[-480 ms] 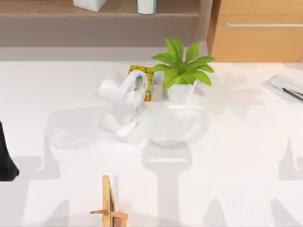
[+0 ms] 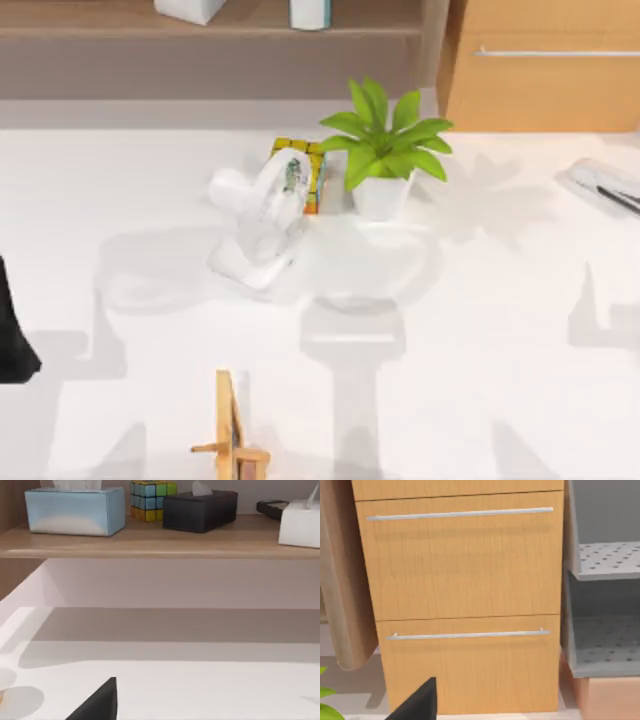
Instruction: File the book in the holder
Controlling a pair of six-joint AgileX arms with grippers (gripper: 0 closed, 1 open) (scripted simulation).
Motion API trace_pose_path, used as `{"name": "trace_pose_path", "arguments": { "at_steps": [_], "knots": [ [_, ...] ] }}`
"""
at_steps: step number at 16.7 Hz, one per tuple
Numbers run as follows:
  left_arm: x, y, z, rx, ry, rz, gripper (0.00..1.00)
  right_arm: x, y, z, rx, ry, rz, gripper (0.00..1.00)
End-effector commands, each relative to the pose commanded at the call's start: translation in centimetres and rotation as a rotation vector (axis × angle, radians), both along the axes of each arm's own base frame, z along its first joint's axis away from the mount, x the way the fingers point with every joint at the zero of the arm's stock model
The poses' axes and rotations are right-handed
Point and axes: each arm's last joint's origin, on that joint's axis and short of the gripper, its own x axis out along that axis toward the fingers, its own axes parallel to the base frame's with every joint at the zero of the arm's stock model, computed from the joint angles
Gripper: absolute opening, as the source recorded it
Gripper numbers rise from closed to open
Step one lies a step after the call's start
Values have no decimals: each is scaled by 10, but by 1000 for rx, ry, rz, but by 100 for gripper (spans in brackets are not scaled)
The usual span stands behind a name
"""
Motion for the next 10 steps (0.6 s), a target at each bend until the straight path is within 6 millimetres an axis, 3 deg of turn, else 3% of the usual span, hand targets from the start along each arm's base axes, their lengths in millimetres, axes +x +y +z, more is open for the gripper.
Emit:
{"name": "trace_pose_path", "arguments": {
  "at_steps": [3,5,8,10],
  "knots": [
    [0,0,0,0,0,0,100,22,17,45,43,-6,11,100],
    [0,0,0,0,0,0,100,49,37,74,62,6,17,100],
    [0,0,0,0,0,0,100,107,86,104,67,32,23,100],
    [0,0,0,0,0,0,100,150,131,109,54,50,26,100]
  ]
}}
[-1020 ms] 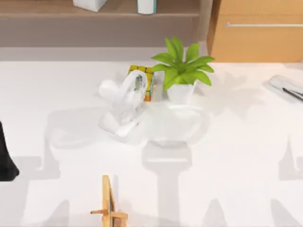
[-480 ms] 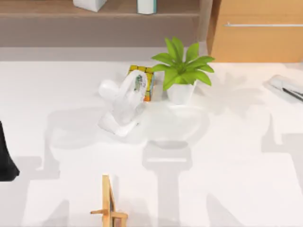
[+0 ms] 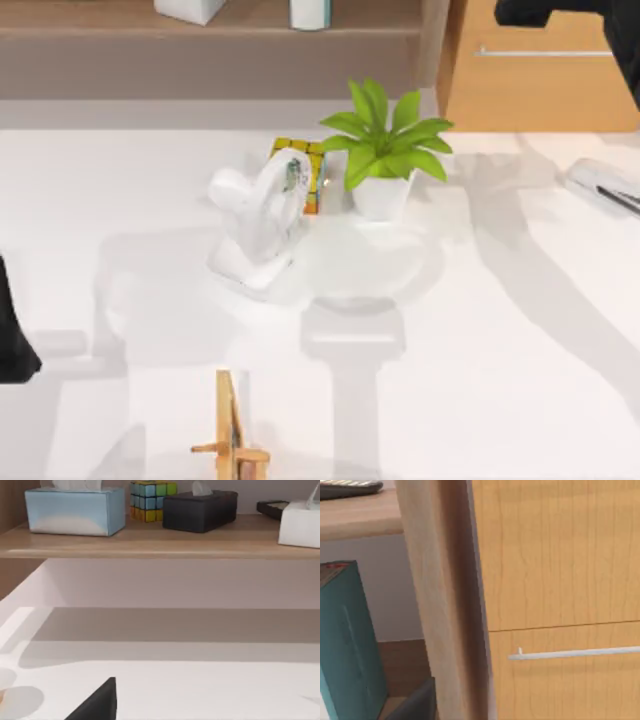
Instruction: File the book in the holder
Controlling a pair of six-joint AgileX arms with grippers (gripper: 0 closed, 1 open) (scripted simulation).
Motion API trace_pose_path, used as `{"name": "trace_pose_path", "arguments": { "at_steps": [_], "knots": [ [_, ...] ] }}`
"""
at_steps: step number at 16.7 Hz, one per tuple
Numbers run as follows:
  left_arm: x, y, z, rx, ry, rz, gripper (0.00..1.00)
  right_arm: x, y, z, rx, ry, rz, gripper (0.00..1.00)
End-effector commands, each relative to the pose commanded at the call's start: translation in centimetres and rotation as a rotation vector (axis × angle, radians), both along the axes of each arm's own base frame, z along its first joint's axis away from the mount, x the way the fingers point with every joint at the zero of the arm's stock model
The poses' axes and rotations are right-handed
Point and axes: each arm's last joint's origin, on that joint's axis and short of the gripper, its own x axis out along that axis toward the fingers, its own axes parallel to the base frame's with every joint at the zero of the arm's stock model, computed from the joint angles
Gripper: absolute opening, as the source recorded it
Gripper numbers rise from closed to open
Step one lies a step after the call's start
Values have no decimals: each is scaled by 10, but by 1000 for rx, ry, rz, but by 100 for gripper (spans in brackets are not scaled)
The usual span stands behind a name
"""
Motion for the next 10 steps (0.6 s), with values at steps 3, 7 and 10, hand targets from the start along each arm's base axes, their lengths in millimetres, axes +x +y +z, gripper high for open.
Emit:
{"name": "trace_pose_path", "arguments": {
  "at_steps": [3,7,10],
  "knots": [
    [0,0,0,0,0,0,100,59,76,-19,-35,18,5,100],
    [0,0,0,0,0,0,100,111,158,-70,-85,19,-1,100],
    [0,0,0,0,0,0,100,136,191,-99,-106,0,-21,100]
  ]
}}
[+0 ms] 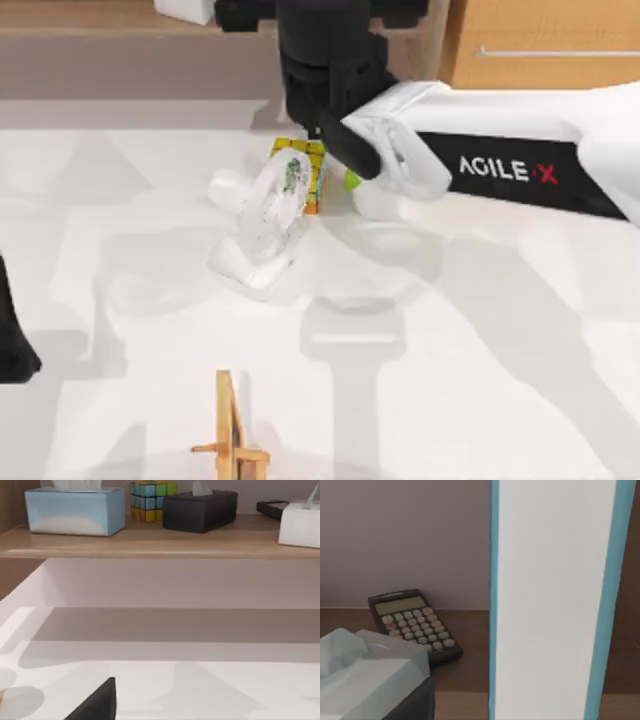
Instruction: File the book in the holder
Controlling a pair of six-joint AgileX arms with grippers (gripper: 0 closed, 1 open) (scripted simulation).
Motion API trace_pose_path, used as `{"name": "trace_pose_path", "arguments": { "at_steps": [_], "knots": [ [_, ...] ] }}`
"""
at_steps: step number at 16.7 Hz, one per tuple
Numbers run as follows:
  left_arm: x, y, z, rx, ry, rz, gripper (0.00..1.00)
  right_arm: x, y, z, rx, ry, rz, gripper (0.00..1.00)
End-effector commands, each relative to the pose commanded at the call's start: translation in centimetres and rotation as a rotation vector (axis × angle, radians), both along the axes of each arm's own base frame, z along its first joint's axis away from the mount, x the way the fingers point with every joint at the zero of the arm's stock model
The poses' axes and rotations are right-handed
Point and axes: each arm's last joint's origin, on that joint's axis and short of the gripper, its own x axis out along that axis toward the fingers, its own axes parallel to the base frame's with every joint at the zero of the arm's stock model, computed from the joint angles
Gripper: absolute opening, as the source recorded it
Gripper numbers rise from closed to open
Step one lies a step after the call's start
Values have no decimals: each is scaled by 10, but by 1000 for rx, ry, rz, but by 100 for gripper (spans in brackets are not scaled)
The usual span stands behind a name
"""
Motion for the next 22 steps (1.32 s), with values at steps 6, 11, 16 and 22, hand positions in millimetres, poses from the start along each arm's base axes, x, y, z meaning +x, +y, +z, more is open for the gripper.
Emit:
{"name": "trace_pose_path", "arguments": {
  "at_steps": [6,11,16,22],
  "knots": [
    [0,0,0,0,0,0,100,16,12,-17,-16,-16,-23,100],
    [0,0,0,0,0,0,100,19,11,-17,-16,-15,-22,100],
    [0,0,0,0,0,0,100,35,11,-16,-16,-16,-23,100],
    [0,0,0,0,0,0,100,36,11,-16,-16,-16,-23,85]
  ]
}}
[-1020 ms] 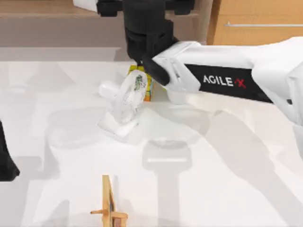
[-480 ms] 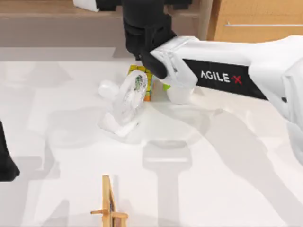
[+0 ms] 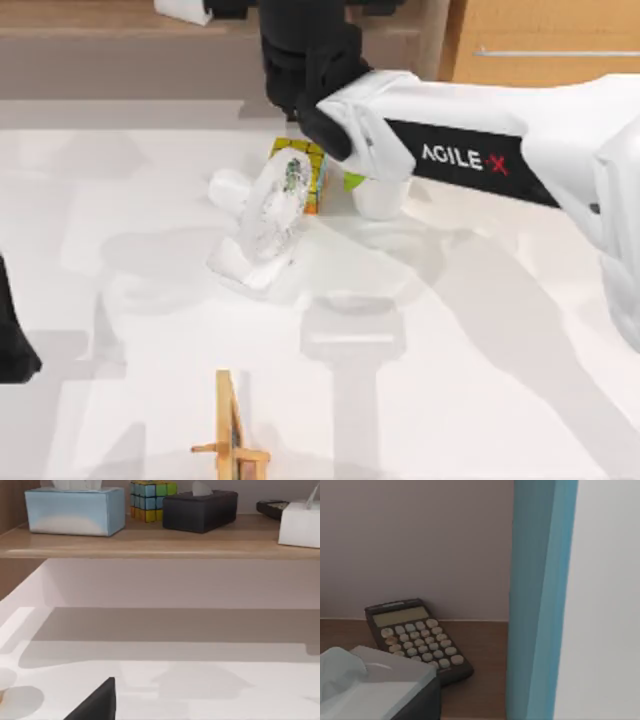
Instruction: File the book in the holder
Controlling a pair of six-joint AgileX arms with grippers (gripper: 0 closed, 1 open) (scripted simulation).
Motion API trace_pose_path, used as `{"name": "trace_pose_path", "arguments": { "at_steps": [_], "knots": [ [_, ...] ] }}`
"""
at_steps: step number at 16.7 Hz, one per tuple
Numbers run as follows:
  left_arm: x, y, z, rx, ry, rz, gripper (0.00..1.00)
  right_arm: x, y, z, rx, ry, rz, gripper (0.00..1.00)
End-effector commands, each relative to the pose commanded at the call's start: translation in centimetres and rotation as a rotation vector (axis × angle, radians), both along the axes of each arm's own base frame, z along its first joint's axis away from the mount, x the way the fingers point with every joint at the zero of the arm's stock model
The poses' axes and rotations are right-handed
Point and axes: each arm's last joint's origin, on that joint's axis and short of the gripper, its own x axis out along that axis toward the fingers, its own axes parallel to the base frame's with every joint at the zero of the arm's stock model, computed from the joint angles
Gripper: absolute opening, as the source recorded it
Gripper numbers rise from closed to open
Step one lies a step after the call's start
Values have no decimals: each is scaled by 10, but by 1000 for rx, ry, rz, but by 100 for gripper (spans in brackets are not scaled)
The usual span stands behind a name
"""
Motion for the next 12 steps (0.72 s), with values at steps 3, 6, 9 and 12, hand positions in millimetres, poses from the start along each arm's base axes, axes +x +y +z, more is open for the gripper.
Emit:
{"name": "trace_pose_path", "arguments": {
  "at_steps": [3,6,9,12],
  "knots": [
    [0,0,0,0,0,0,100,0,0,0,0,0,0,62],
    [0,0,0,0,0,0,100,0,0,0,0,0,0,40],
    [0,0,0,0,0,0,100,0,0,0,0,0,0,17],
    [0,0,0,0,0,0,100,0,0,0,0,0,0,0]
  ]
}}
